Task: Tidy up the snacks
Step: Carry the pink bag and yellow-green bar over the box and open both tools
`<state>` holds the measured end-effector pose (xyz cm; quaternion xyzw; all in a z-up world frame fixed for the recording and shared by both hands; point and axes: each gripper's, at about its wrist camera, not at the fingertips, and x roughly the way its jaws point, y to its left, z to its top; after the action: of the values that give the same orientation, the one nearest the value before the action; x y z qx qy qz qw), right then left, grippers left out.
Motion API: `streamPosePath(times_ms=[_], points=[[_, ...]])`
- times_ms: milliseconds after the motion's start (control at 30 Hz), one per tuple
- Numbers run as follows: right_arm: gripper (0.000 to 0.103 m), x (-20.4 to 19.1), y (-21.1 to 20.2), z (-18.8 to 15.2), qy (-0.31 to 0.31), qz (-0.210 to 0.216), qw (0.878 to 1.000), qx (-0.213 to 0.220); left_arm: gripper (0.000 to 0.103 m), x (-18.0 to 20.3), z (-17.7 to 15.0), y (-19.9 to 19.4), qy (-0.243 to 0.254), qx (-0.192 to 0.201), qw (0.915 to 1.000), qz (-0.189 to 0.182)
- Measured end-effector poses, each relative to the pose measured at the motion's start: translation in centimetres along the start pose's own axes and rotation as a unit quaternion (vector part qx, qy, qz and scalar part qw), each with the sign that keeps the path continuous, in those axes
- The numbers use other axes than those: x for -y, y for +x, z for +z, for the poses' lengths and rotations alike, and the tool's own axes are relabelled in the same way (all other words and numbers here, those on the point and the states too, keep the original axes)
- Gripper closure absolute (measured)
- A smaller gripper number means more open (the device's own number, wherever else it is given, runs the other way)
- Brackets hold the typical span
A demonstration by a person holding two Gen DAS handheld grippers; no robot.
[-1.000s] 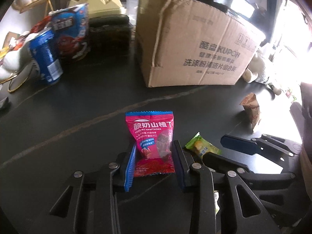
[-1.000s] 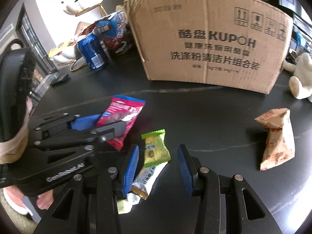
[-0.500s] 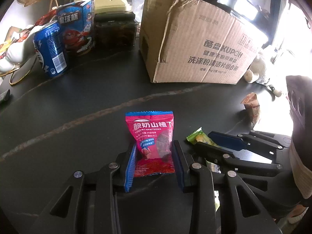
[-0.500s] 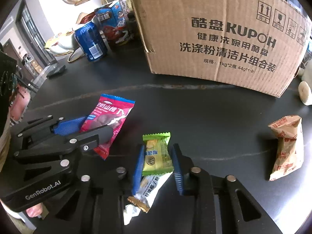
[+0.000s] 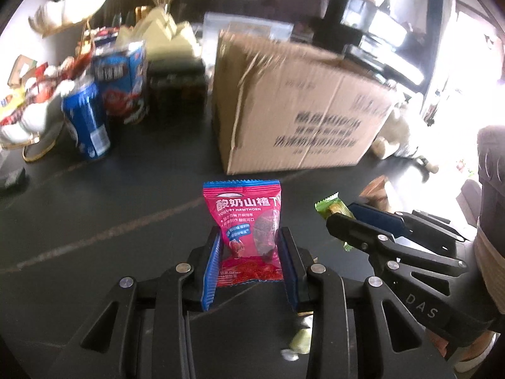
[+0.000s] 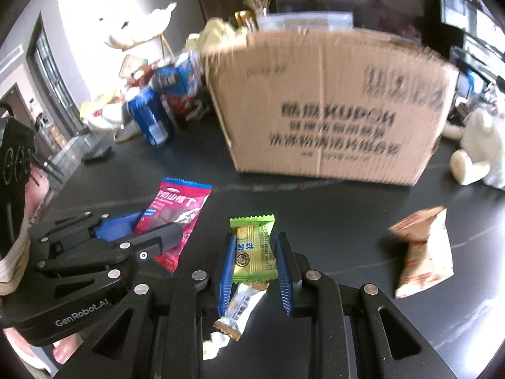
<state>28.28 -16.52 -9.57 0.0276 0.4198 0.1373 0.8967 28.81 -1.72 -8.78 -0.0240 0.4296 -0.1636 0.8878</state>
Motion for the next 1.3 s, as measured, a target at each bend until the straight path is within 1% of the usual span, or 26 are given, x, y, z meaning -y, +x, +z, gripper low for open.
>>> streamPosePath(times_ms=[333, 567, 733, 900, 1000, 1300], points=[[0.077, 0.9, -6.3, 2.6, 0.012, -0.004, 0.997, 0.077, 0.068, 2.8, 3.3, -4.9, 0.018, 0.056, 0.9982, -0.009], [0.077, 1.5, -8.8, 5.4, 0.013, -0.014, 0.993, 0.119, 0.068, 4.3, 6.5, -6.8, 0.035, 0.091, 0.9952, -0.007], [0.076, 2.2, -10.0, 7.4, 0.009, -0.027, 0.989, 0.142, 0.068, 5.2, 8.7, -7.5, 0.048, 0.107, 0.9931, -0.002], [0.076, 2.9, -10.6, 9.6, 0.002, -0.038, 0.986, 0.159, 0.068, 5.8, 10.9, -7.3, 0.051, 0.113, 0.9923, -0.004], [0.076, 3.3, -10.5, 10.9, -0.002, -0.040, 0.986, 0.164, 0.068, 5.9, 12.4, -6.5, 0.050, 0.108, 0.9929, -0.005], [0.076, 5.5, -8.2, 14.4, 0.000, -0.045, 0.986, 0.157, 0.068, 5.9, 16.5, -2.8, 0.057, 0.090, 0.9942, 0.009]])
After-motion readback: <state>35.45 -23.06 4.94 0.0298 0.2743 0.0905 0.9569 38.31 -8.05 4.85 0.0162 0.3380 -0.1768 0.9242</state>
